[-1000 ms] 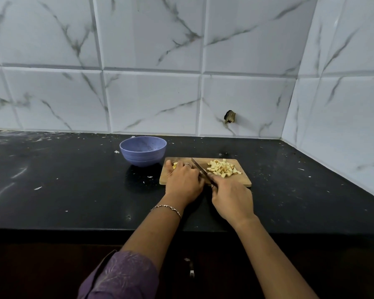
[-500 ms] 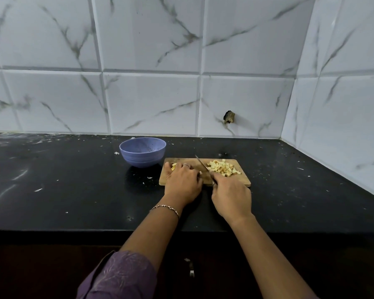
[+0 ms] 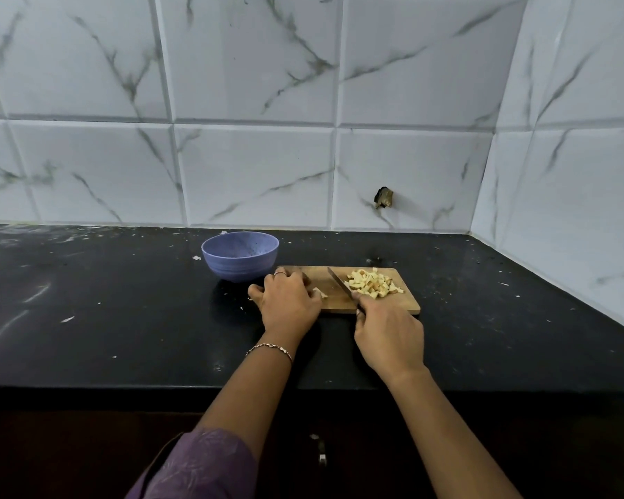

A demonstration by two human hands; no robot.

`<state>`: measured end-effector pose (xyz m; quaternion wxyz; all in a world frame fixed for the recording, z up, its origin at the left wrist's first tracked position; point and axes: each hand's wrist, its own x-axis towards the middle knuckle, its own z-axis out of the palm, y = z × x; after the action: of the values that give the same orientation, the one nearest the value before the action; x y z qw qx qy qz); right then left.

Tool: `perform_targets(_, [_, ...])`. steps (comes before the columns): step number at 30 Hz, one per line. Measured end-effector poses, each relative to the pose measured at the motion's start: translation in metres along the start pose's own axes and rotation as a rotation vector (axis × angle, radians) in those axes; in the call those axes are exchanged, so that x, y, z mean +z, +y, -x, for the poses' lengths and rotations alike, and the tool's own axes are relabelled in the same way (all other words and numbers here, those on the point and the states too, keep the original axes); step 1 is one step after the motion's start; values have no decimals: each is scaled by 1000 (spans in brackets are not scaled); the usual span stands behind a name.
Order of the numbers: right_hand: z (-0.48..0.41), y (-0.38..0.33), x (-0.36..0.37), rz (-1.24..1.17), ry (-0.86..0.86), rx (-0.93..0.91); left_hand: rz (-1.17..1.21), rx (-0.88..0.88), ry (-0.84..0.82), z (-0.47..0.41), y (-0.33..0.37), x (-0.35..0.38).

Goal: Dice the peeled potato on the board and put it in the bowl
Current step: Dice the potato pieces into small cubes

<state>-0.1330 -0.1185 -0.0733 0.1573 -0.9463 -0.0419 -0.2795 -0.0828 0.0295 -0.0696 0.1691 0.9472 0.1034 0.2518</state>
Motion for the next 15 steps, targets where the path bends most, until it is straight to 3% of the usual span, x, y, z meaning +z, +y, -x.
perform_targets(15, [-3,4,0,-61,-22,54,-122,128,-1,-3,6,5])
